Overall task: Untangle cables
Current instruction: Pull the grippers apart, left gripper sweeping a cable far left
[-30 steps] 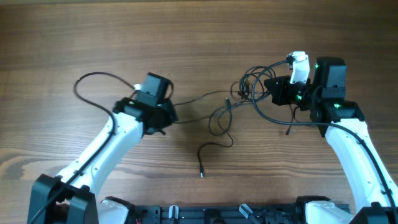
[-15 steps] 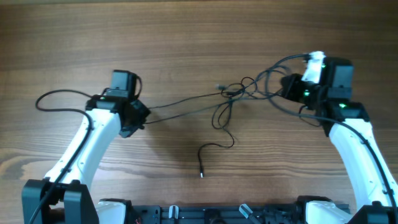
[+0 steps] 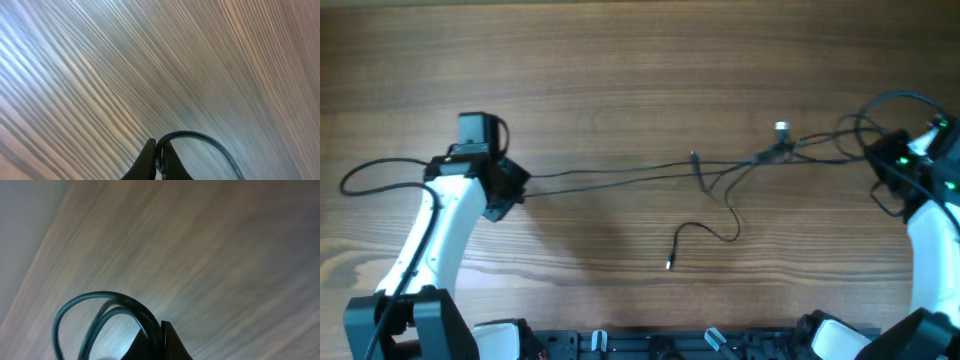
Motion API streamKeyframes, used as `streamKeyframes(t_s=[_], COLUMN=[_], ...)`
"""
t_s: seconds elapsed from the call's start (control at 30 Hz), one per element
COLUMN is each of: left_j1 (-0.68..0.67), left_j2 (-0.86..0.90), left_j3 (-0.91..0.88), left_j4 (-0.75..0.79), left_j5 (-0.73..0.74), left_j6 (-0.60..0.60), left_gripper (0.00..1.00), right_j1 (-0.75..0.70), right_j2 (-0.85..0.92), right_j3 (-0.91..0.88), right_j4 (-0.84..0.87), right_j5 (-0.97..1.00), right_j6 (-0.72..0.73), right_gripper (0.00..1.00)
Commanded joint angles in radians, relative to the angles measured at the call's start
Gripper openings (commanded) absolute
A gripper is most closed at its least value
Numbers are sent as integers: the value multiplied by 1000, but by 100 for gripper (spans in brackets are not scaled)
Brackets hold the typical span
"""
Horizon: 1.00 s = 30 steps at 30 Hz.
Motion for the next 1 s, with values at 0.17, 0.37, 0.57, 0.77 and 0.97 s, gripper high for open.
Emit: streamKeyframes(t_s=[0.17, 0.37, 0.57, 0.77, 0.97], left_j1=[329, 484, 510, 513, 557], left_j2=[2, 2, 2, 3, 6], left_j3=[34, 177, 405, 649, 823], left_j4=[52, 63, 150, 283, 441], left_j5=[-73, 123, 187, 178, 175], left_j6=[294, 391, 447, 560, 575], left_gripper=[4, 4, 4, 4, 4], right_j1=[-57, -56, -42, 16, 34], right_j2=[101, 135, 135, 135, 140], right_j3=[3, 3, 3, 3, 3], right_j4=[7, 3, 1, 2, -25], right_j5=[72, -18, -63, -85, 111], right_j6=[25, -31, -104, -183, -161], right_gripper=[4, 4, 4, 4, 4])
